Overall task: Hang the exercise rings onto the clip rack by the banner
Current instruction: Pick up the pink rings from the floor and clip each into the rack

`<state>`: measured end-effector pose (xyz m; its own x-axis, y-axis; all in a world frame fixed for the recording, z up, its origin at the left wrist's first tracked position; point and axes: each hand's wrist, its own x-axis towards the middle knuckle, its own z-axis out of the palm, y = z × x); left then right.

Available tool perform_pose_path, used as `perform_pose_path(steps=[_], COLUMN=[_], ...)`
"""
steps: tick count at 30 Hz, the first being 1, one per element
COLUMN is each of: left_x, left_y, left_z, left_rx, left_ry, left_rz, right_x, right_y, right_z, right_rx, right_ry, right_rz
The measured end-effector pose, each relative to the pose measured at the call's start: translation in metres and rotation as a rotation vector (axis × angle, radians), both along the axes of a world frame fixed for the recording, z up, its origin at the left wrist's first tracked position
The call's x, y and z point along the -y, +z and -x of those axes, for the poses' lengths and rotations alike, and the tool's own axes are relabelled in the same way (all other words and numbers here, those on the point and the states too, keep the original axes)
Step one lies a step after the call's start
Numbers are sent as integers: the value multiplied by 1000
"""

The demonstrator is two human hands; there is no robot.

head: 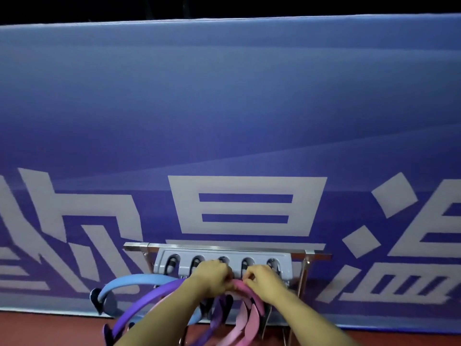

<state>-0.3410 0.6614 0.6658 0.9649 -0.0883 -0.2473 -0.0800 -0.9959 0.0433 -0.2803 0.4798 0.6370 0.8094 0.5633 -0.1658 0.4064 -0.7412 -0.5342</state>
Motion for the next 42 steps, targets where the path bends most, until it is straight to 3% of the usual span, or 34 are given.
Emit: perform_pose_path(steps=[4, 10, 24, 27, 31, 34, 42], left_x=[-7, -6, -6, -9, -11, -9, 17], left_y=[-4, -4, -3, -1, 6, 12, -1], left_z=[-5, -12, -9, -10, -11, -9, -4], left_rx=[11, -43, -91, -24, 159, 243, 274], left_ry=[68, 103, 99, 221, 418, 487, 387], left_rz=[145, 201, 232, 433, 893, 1167, 1396], right_x=[-10, -22, -14, -15, -16, -15, 5], right_y=[-4, -1, 9, 15, 21, 29, 39], right_z=[-2, -6, -5, -7, -8, 0, 31], right_rx=[83, 114, 21, 5, -70, -71, -91], right_ry=[-18, 17, 21, -81, -202, -254, -368], right_rz=[74, 201, 129, -15, -279, -350, -470])
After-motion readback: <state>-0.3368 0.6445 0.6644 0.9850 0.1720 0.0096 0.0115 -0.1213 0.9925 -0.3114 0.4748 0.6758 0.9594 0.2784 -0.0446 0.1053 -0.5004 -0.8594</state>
